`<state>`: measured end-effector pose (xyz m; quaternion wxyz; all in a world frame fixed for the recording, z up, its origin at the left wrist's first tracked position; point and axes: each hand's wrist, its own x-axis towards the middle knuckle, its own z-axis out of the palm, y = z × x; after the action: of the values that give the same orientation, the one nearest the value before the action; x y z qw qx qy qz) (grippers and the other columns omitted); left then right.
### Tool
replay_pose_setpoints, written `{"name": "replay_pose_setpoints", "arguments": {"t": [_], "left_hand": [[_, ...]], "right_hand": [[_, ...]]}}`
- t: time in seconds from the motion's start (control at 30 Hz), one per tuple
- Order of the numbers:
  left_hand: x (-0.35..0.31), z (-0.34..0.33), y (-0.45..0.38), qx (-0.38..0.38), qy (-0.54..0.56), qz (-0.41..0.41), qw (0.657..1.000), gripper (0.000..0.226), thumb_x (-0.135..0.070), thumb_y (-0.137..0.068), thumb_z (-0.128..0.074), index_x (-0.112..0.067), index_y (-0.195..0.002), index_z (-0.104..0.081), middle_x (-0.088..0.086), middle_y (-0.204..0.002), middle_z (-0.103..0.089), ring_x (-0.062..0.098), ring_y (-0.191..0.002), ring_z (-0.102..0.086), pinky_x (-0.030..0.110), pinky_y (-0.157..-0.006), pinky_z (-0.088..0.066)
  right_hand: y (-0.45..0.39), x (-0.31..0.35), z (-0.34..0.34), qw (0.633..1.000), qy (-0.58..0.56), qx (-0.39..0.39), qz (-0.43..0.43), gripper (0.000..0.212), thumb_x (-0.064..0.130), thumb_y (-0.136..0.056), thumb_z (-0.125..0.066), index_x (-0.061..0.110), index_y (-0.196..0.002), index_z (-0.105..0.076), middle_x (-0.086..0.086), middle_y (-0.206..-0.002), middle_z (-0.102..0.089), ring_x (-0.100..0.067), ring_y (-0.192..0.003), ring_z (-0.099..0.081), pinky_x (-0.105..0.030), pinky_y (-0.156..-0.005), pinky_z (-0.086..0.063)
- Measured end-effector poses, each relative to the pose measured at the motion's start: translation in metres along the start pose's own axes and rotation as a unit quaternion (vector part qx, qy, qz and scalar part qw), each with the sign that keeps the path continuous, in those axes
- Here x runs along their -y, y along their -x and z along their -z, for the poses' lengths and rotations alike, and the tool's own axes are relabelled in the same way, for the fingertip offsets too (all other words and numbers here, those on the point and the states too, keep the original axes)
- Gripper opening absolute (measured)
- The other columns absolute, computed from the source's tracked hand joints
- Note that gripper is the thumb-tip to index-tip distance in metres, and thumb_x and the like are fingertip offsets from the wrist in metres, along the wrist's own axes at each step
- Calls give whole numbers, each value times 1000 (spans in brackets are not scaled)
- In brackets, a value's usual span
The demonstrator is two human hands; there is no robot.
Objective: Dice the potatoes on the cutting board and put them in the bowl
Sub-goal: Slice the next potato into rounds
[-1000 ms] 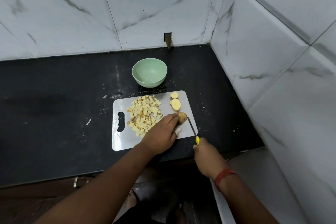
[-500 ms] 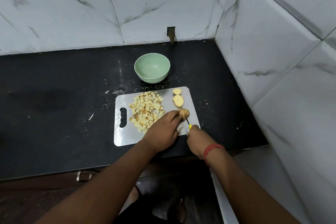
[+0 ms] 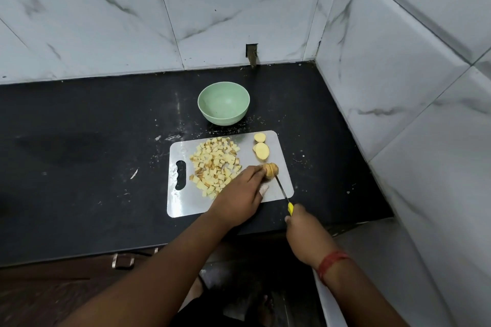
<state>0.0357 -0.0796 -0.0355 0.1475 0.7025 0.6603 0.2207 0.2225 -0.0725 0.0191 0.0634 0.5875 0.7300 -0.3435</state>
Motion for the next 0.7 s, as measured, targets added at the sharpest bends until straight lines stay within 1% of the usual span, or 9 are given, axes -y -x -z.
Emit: {"name": "replay_pose_setpoints", "arguments": {"t": [0.07,0.17,0.3,0.4,0.5,0.57,0.6,0.67,0.7], "left_hand": [[2,0,1,-4,22,7,1000,52,-36,-107,-45,-11,-153,-41,1,-152,-39,20,-126,-51,28,-97,-45],[2,-1,3,-1,31,7,999,51,-34,-107,-45,-10,-152,-40,1,-152,-38,20,-126,-52,29,-95,-47],[2,-1,1,0,28,13,1000,49,-33,-107,-44,-10,-151,-43,1,-149,-39,20,-121,-53,23,-90,-42],[2,0,1,6,25,11,1000,47,-32,-107,-45,-9,-148,-47,2,-149,-41,19,-120,-53,21,-89,-40],[3,0,0,14,17,12,1000,46,-30,-106,-46,-7,-147,-48,4,-148,-42,21,-120,-54,25,-90,-45],[3,0,-1,19,11,12,1000,46,-30,-106,-46,-7,-146,-49,4,-148,-42,23,-119,-55,31,-90,-51],[2,0,-1,20,6,12,1000,46,-30,-106,-46,-7,-146,-49,5,-147,-42,23,-118,-56,33,-89,-53],[1,0,-1,21,-13,12,1000,47,-31,-107,-44,-7,-146,-49,6,-148,-42,25,-118,-56,34,-87,-53],[0,0,-1,22,-26,13,999,47,-32,-107,-43,-6,-146,-48,8,-148,-42,26,-119,-55,35,-87,-52]], "right_hand": [[-2,8,3,999,-2,-23,25,7,19,-103,-40,13,-99,-38,-13,-102,-63,-26,-90,-63,-27,-67,-37],[-13,20,3,999,14,-20,25,8,17,-102,-41,11,-106,-40,-12,-103,-62,-26,-90,-63,-28,-67,-39],[-25,28,-1,999,38,-4,8,23,10,-97,-43,4,-119,-41,-16,-109,-62,-27,-94,-64,-31,-72,-49],[-28,31,-4,999,43,4,1,24,7,-96,-42,3,-120,-41,-17,-110,-62,-28,-96,-63,-30,-72,-46],[-30,36,-3,998,61,18,-9,28,6,-96,-42,2,-124,-39,-16,-110,-61,-28,-97,-63,-31,-75,-45],[-35,39,-3,996,74,32,-22,34,8,-96,-40,0,-129,-37,-12,-97,-57,-21,-82,-58,-29,-71,-40],[-37,40,-2,995,85,41,-29,37,8,-96,-40,0,-132,-35,-9,-89,-52,-15,-68,-48,-28,-67,-37],[-40,41,-1,994,94,50,-33,40,8,-95,-41,-1,-134,-33,-10,-93,-52,-11,-58,-31,-27,-61,-34],[-41,41,0,994,86,53,-30,40,8,-96,-41,-1,-134,-35,-11,-98,-51,-12,-59,-32,-27,-63,-35]]}}
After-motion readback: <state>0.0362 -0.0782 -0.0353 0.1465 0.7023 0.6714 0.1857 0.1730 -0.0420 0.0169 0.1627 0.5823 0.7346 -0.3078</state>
